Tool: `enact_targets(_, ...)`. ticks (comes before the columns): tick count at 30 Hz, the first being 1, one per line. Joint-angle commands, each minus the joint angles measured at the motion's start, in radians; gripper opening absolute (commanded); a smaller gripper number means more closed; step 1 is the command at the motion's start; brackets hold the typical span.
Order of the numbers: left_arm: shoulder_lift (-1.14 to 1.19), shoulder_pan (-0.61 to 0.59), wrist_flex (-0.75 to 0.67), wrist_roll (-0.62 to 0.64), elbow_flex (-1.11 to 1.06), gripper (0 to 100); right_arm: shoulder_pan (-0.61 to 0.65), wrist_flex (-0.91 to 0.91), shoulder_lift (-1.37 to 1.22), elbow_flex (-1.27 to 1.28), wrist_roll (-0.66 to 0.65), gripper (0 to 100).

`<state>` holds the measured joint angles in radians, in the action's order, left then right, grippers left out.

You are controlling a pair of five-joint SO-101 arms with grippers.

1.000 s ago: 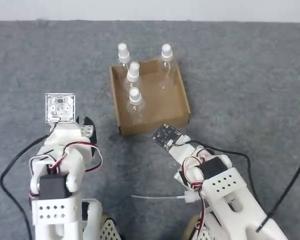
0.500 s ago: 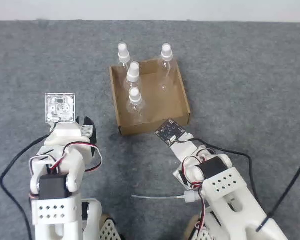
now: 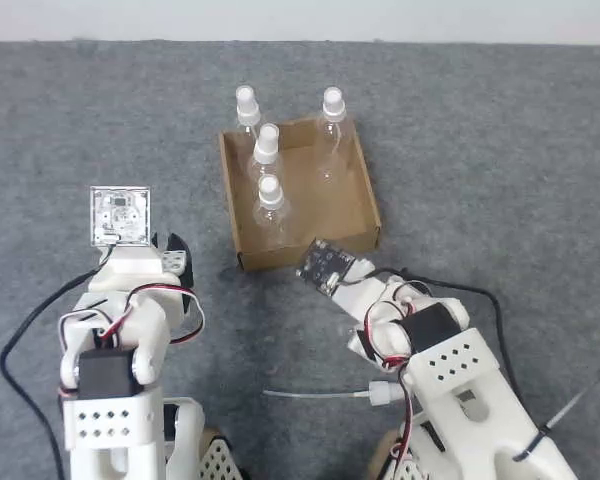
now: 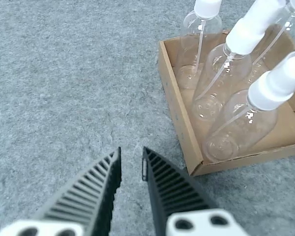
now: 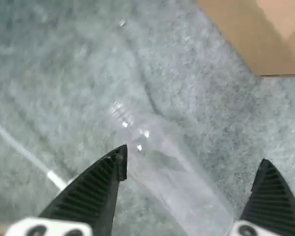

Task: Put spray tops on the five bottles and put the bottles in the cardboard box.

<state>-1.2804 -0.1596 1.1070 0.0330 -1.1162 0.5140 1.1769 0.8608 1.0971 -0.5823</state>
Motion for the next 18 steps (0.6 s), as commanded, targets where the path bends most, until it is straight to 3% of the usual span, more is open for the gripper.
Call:
enact_targets(1,-0.017,-0.005,-0.021,0.012,0.013,6,-0.013,0.039,-0.015,-0.069,-0.109,35.1)
enact_targets(7,-0.017,-0.005,-0.021,0.011,0.013,6,-0.015,0.061,-0.015,-0.069,-0.259,35.1)
enact_targets(18,-0.017,-0.005,-0.023,0.011,0.012,6,-0.013,0.031,-0.016,-0.061,-0.353,35.1)
